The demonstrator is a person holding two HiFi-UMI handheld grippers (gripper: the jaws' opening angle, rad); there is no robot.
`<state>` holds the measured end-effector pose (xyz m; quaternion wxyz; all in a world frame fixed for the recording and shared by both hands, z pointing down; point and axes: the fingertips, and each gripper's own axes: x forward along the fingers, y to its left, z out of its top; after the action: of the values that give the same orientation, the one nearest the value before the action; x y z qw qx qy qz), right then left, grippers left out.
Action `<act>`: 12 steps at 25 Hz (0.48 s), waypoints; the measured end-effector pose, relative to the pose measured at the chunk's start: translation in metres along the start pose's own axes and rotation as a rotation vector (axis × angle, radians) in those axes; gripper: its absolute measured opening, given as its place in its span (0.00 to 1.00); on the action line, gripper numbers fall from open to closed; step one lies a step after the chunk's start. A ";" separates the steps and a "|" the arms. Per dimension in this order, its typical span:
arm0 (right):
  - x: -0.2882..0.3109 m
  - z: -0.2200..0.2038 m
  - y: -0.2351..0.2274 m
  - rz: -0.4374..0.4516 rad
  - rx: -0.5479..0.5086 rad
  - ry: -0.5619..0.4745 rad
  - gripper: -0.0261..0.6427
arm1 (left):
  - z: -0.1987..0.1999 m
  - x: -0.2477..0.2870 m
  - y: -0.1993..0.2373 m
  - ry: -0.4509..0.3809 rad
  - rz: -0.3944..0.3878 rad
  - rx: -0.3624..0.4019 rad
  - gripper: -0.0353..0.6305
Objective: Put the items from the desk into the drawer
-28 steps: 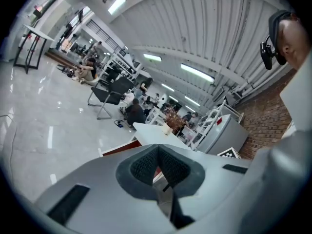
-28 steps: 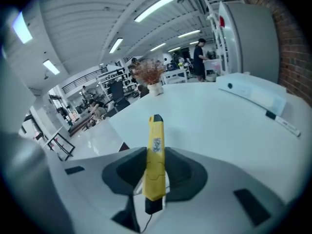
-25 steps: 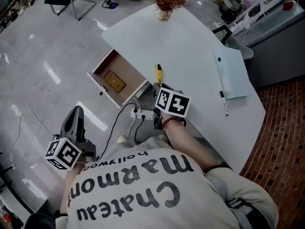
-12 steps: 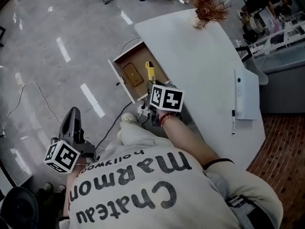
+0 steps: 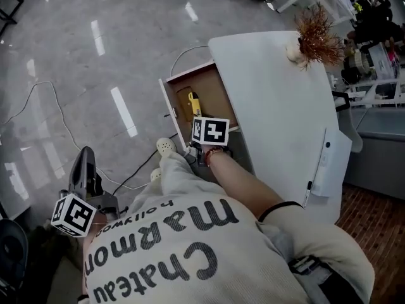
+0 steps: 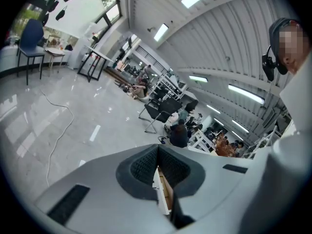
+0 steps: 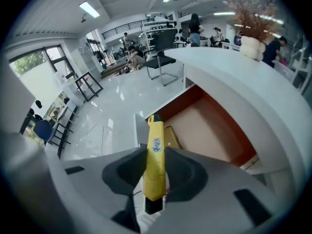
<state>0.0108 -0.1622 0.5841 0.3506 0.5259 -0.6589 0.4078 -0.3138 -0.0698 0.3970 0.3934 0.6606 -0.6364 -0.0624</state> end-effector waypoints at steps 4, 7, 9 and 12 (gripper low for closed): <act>0.046 0.001 -0.007 -0.010 -0.071 0.098 0.22 | 0.002 0.016 0.009 0.004 0.056 -0.026 0.06; 0.080 -0.002 -0.005 -0.002 -0.119 0.151 0.22 | 0.004 0.023 0.017 0.021 0.116 -0.027 0.06; 0.103 -0.005 -0.001 0.011 -0.148 0.175 0.22 | 0.004 0.029 0.022 0.043 0.139 -0.029 0.06; 0.130 -0.010 -0.013 -0.026 -0.215 0.238 0.22 | 0.002 0.041 0.026 0.061 0.154 -0.042 0.06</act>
<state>-0.0020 -0.2078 0.7059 0.4857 0.4418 -0.6456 0.3900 -0.3279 -0.1038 0.4287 0.4298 0.6029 -0.6717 -0.0251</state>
